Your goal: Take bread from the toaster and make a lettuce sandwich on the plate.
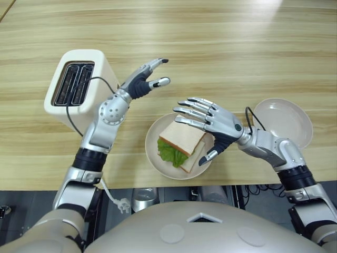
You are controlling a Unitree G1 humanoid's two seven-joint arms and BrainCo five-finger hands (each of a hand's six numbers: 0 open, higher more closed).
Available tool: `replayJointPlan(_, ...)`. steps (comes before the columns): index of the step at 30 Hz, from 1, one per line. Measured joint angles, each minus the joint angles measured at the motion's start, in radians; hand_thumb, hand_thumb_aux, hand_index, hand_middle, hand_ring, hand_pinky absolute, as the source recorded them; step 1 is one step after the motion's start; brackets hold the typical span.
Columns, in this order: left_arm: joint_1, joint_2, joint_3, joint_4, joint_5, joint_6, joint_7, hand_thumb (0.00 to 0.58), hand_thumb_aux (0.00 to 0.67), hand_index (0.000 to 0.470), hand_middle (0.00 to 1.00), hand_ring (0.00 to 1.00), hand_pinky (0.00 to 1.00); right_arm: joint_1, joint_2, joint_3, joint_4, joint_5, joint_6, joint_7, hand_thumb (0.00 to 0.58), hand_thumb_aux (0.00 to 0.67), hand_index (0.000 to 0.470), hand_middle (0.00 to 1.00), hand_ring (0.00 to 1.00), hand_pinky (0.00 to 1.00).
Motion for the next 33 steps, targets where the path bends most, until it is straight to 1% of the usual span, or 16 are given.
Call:
replayJointPlan(3, 0.058, 0.005, 0.043, -0.078, -0.021, 0.017, 0.005, 0.000, 0.000, 0.000, 0.00, 0.00, 0.00, 0.006, -0.013, 0.006, 0.002, -0.049, 0.030, -0.057, 0.000, 0.000, 0.000, 0.00, 0.00, 0.00)
replayJointPlan(6, 0.162, 0.009, 0.090, -0.192, -0.040, 0.021, 0.015, 0.000, 0.000, 0.000, 0.00, 0.00, 0.00, 0.016, -0.024, 0.005, 0.009, -0.058, 0.055, -0.111, 0.000, 0.000, 0.000, 0.00, 0.00, 0.00)
replayJointPlan(7, 0.199, 0.009, 0.097, -0.226, -0.062, 0.014, 0.009, 0.128, 0.079, 0.054, 0.00, 0.00, 0.00, 0.019, -0.025, 0.003, 0.025, -0.030, 0.056, -0.113, 0.187, 0.118, 0.081, 0.00, 0.00, 0.00)
replayJointPlan(8, 0.252, 0.012, 0.101, -0.269, -0.109, 0.001, -0.017, 0.432, 0.331, 0.227, 0.00, 0.00, 0.00, 0.025, -0.021, 0.001, 0.048, 0.047, 0.050, -0.100, 0.464, 0.370, 0.254, 0.00, 0.00, 0.00)
replayJointPlan(9, 0.311, 0.015, 0.099, -0.318, -0.165, -0.022, -0.051, 0.570, 0.583, 0.400, 0.31, 0.31, 0.31, 0.040, -0.018, -0.003, 0.066, 0.146, 0.043, -0.079, 0.558, 0.539, 0.370, 0.00, 0.00, 0.00)
replayJointPlan(10, 0.370, 0.017, 0.098, -0.363, -0.238, -0.037, -0.093, 0.570, 0.583, 0.400, 0.31, 0.31, 0.31, 0.054, -0.019, 0.002, 0.086, 0.279, 0.036, -0.037, 0.558, 0.539, 0.370, 0.00, 0.00, 0.00)
replayJointPlan(11, 0.418, 0.021, 0.099, -0.399, -0.301, -0.047, -0.125, 0.580, 0.670, 0.460, 1.00, 1.00, 1.00, 0.075, -0.022, 0.009, 0.088, 0.408, 0.027, 0.005, 0.580, 0.670, 0.460, 1.00, 1.00, 1.00)
replayJointPlan(14, 0.538, 0.055, 0.154, -0.460, -0.433, -0.047, -0.189, 0.580, 0.670, 0.460, 1.00, 1.00, 1.00, 0.135, -0.057, 0.098, 0.025, 0.878, 0.057, 0.219, 0.580, 0.670, 0.460, 1.00, 1.00, 1.00)
replayJointPlan(17, 0.657, 0.082, 0.175, -0.488, -0.530, -0.035, -0.252, 0.580, 0.670, 0.460, 1.00, 1.00, 1.00, 0.202, -0.087, 0.135, -0.061, 1.251, 0.155, 0.424, 0.580, 0.670, 0.460, 1.00, 1.00, 1.00)
replayJointPlan(18, 0.708, 0.101, 0.170, -0.508, -0.565, -0.027, -0.292, 0.580, 0.670, 0.460, 1.00, 1.00, 1.00, 0.223, -0.107, 0.133, -0.102, 1.386, 0.206, 0.512, 0.580, 0.670, 0.460, 1.00, 1.00, 1.00)
replayJointPlan(21, 0.806, 0.176, 0.155, -0.528, -0.567, -0.019, -0.362, 0.580, 0.670, 0.460, 1.00, 1.00, 1.00, 0.261, -0.173, 0.110, -0.148, 1.564, 0.300, 0.701, 0.580, 0.670, 0.460, 1.00, 1.00, 1.00)
replayJointPlan(22, 0.823, 0.207, 0.148, -0.515, -0.528, -0.019, -0.377, 0.580, 0.670, 0.460, 1.00, 1.00, 1.00, 0.267, -0.198, 0.101, -0.130, 1.579, 0.326, 0.783, 0.580, 0.670, 0.460, 1.00, 1.00, 1.00)
replayJointPlan(23, 0.823, 0.221, 0.142, -0.499, -0.505, -0.019, -0.382, 0.580, 0.670, 0.460, 1.00, 1.00, 1.00, 0.266, -0.207, 0.098, -0.108, 1.571, 0.336, 0.820, 0.580, 0.670, 0.460, 1.00, 1.00, 1.00)
replayJointPlan(26, 0.797, 0.276, 0.124, -0.444, -0.397, -0.020, -0.392, 0.580, 0.670, 0.460, 1.00, 1.00, 1.00, 0.268, -0.264, 0.093, -0.039, 1.439, 0.350, 0.955, 0.580, 0.670, 0.460, 1.00, 1.00, 1.00)
replayJointPlan(31, 0.763, 0.342, 0.073, -0.362, -0.157, -0.060, -0.361, 0.580, 0.670, 0.460, 1.00, 1.00, 1.00, 0.265, -0.318, 0.095, -0.005, 1.185, 0.352, 1.055, 0.580, 0.670, 0.460, 1.00, 1.00, 1.00)
replayJointPlan(33, 0.773, 0.361, 0.054, -0.348, -0.112, -0.075, -0.360, 0.580, 0.670, 0.460, 1.00, 1.00, 1.00, 0.276, -0.331, 0.095, 0.004, 1.125, 0.353, 1.077, 0.580, 0.670, 0.460, 1.00, 1.00, 1.00)
